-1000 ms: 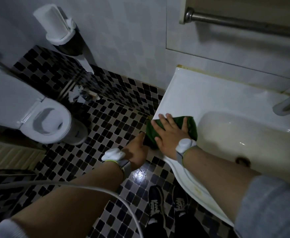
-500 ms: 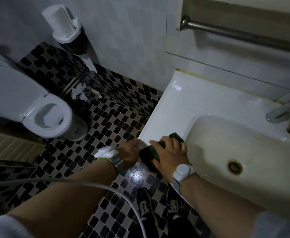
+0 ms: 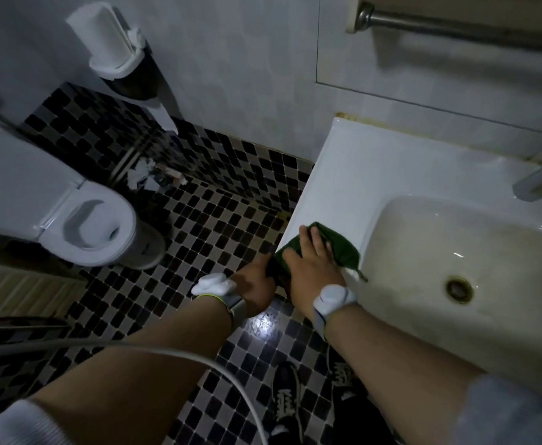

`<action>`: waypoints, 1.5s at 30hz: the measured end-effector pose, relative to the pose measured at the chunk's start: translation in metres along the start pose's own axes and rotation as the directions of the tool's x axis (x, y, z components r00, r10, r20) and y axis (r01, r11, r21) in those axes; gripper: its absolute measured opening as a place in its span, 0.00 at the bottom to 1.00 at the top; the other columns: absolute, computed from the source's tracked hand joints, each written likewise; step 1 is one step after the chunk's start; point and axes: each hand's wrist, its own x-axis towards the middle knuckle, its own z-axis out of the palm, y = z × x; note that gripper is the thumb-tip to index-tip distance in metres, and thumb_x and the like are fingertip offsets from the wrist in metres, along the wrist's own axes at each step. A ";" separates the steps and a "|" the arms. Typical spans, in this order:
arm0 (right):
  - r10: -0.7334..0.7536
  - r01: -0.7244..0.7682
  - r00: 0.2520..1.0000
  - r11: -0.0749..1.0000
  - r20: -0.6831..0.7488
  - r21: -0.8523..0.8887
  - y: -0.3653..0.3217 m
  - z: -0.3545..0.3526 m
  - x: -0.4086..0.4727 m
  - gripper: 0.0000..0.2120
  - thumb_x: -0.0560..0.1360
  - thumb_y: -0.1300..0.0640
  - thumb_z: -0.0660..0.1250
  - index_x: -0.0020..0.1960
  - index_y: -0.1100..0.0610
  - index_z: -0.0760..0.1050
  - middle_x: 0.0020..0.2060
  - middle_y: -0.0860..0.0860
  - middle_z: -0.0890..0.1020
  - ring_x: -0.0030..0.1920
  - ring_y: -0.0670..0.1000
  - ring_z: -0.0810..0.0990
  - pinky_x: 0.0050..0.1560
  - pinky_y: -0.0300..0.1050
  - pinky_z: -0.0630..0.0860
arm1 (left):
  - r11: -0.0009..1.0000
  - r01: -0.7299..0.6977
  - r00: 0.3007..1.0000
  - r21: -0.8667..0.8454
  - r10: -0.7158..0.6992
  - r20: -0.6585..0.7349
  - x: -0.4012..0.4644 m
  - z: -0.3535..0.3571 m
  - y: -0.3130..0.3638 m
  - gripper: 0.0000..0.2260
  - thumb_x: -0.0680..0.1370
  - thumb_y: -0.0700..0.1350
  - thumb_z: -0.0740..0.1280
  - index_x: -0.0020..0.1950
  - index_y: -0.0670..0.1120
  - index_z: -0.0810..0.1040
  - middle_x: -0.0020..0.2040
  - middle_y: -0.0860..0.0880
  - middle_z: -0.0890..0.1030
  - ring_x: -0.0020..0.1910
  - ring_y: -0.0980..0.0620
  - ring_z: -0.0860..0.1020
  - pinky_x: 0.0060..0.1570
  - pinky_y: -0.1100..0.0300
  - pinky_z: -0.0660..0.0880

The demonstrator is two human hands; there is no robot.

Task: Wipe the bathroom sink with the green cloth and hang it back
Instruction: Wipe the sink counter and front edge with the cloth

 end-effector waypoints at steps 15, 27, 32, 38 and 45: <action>0.195 -0.199 0.980 0.965 -0.038 -0.171 0.001 0.023 -0.003 0.35 0.80 0.55 0.54 0.79 0.59 0.37 0.78 0.57 0.40 0.78 0.57 0.39 0.77 0.57 0.42 | 0.951 -0.284 0.959 0.119 0.278 0.062 0.010 -0.004 -0.039 0.24 0.80 0.41 0.59 0.75 0.53 0.63 0.79 0.49 0.58 0.78 0.49 0.57 0.70 0.64 0.54; 0.275 -0.269 0.960 0.959 0.059 -0.092 0.046 0.012 -0.117 0.40 0.76 0.62 0.57 0.78 0.54 0.34 0.78 0.53 0.37 0.78 0.53 0.39 0.77 0.49 0.43 | 0.783 -0.430 0.902 0.449 0.364 0.230 0.031 0.045 -0.009 0.33 0.76 0.47 0.59 0.81 0.52 0.51 0.81 0.47 0.47 0.80 0.45 0.45 0.78 0.47 0.46; 0.283 -0.265 0.955 0.949 0.089 -0.173 0.058 0.011 -0.141 0.41 0.74 0.62 0.57 0.78 0.58 0.34 0.79 0.56 0.42 0.78 0.55 0.42 0.77 0.52 0.40 | 0.783 -0.392 0.919 0.482 0.353 0.174 0.020 0.060 0.001 0.32 0.77 0.45 0.59 0.80 0.52 0.54 0.81 0.42 0.48 0.79 0.38 0.48 0.77 0.42 0.53; 0.271 -0.271 0.963 0.957 -0.013 -0.103 0.035 0.013 -0.100 0.32 0.78 0.60 0.45 0.79 0.57 0.35 0.78 0.55 0.37 0.78 0.55 0.37 0.77 0.54 0.40 | 0.773 -0.384 0.921 0.506 0.359 0.151 0.009 0.076 0.007 0.33 0.78 0.43 0.62 0.80 0.50 0.52 0.81 0.44 0.49 0.80 0.41 0.48 0.77 0.43 0.53; 0.215 -0.215 0.977 0.975 -0.010 -0.054 0.043 0.017 -0.094 0.32 0.77 0.57 0.44 0.79 0.55 0.38 0.79 0.53 0.40 0.78 0.53 0.39 0.77 0.52 0.47 | 0.709 -0.374 0.927 0.598 0.268 0.262 0.013 0.086 0.014 0.38 0.77 0.47 0.60 0.80 0.52 0.40 0.81 0.48 0.41 0.80 0.47 0.41 0.79 0.49 0.47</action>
